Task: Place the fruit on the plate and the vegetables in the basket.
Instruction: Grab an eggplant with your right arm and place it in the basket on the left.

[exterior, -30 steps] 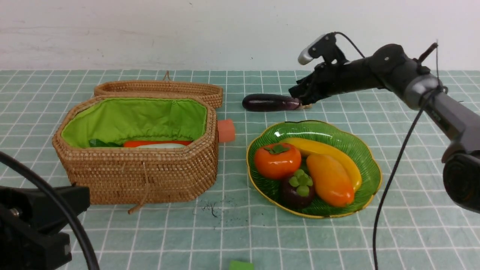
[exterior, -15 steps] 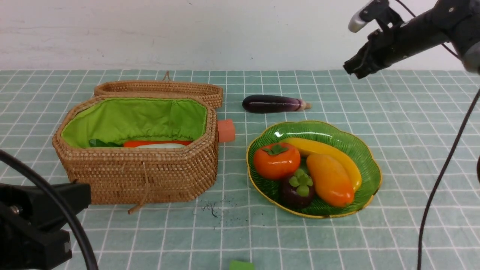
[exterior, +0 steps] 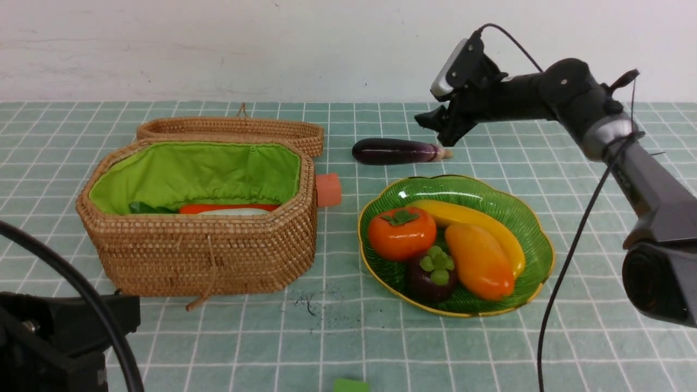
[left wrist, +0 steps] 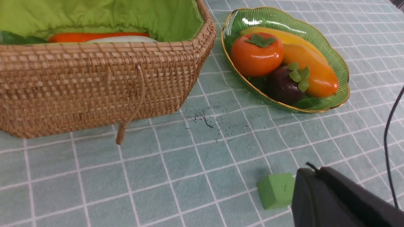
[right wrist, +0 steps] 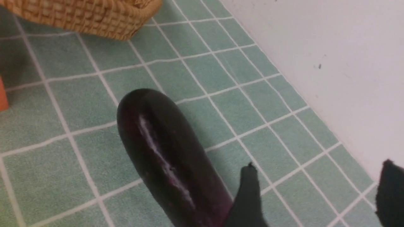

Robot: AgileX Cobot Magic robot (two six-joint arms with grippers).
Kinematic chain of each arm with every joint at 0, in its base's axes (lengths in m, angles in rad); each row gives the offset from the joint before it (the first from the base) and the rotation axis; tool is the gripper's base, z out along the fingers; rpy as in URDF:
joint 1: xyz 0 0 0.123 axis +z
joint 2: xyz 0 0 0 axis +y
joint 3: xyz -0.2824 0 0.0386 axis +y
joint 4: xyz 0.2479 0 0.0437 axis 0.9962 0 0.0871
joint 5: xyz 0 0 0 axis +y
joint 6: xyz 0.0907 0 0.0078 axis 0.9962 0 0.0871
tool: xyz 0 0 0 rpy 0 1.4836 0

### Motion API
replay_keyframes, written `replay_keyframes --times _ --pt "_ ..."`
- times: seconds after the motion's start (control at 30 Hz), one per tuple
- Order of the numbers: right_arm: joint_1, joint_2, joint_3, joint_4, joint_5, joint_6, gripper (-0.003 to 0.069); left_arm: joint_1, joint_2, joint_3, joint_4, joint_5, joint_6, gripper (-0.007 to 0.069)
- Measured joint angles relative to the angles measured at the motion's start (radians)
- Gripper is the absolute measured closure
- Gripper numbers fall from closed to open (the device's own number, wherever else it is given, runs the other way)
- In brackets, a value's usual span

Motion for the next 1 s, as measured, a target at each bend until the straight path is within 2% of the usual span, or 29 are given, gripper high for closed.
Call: replay_keyframes --times 0.03,0.13,0.2,0.53,1.0 --pt "0.000 0.008 0.000 0.000 -0.003 0.000 0.0052 0.000 0.000 0.000 0.000 0.000 0.000 0.0637" --pt "-0.001 0.022 0.000 0.000 -0.004 0.000 0.0015 0.000 0.000 0.000 0.000 0.000 0.000 0.0637" --pt "-0.002 0.028 0.000 -0.001 -0.003 0.000 0.0015 0.000 0.000 0.000 0.000 -0.001 0.001 0.0637" --pt "-0.002 0.062 0.000 -0.006 0.029 0.038 0.0133 0.000 0.000 0.000 0.000 -0.001 0.001 0.0637" --pt "-0.003 0.073 0.000 -0.091 0.103 0.116 0.0149 0.000 0.000 0.000 0.000 -0.001 0.001 0.0637"
